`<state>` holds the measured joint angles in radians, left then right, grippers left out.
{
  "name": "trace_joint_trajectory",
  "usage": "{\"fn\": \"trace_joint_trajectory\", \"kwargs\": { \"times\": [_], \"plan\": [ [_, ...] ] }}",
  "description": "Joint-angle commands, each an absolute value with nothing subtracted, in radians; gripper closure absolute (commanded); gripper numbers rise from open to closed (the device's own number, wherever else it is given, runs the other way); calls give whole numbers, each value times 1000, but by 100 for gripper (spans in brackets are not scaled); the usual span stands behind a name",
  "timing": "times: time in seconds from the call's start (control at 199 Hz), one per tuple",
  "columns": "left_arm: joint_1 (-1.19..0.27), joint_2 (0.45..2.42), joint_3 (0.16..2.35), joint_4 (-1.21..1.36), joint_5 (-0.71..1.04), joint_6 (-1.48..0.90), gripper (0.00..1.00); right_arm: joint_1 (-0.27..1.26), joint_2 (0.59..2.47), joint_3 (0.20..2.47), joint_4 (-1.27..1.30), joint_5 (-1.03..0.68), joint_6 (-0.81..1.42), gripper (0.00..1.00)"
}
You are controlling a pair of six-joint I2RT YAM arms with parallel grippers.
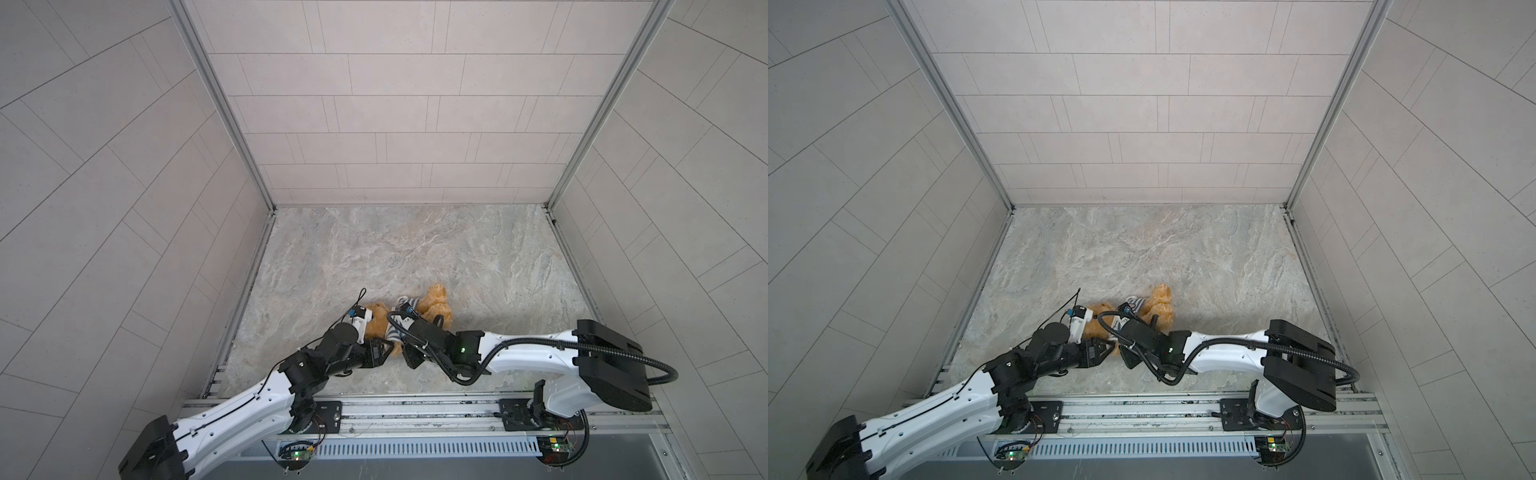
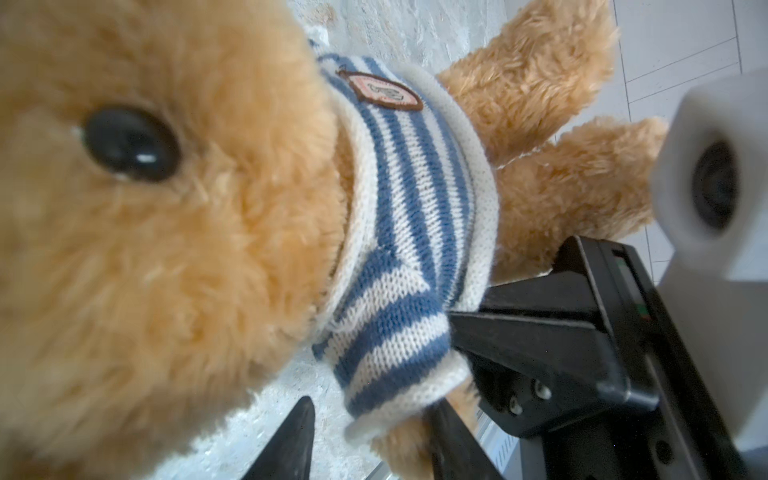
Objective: Dress the teddy bear
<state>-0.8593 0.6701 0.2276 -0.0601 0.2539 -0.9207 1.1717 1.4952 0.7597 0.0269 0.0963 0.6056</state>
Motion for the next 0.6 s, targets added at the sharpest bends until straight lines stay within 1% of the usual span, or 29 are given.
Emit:
{"fn": "trace_joint_trajectory", "kwargs": {
  "times": [0.0, 0.401, 0.597],
  "plan": [
    [-879, 630, 252, -92, 225, -951, 47, 1179, 1499, 756, 78, 88, 602, 100],
    [-951, 630, 277, -134, 151, -996, 46, 1178, 1512, 742, 121, 55, 583, 100],
    [-970, 576, 298, -211, 114, -1008, 45, 1177, 1516, 727, 156, 54, 584, 100]
  ]
}}
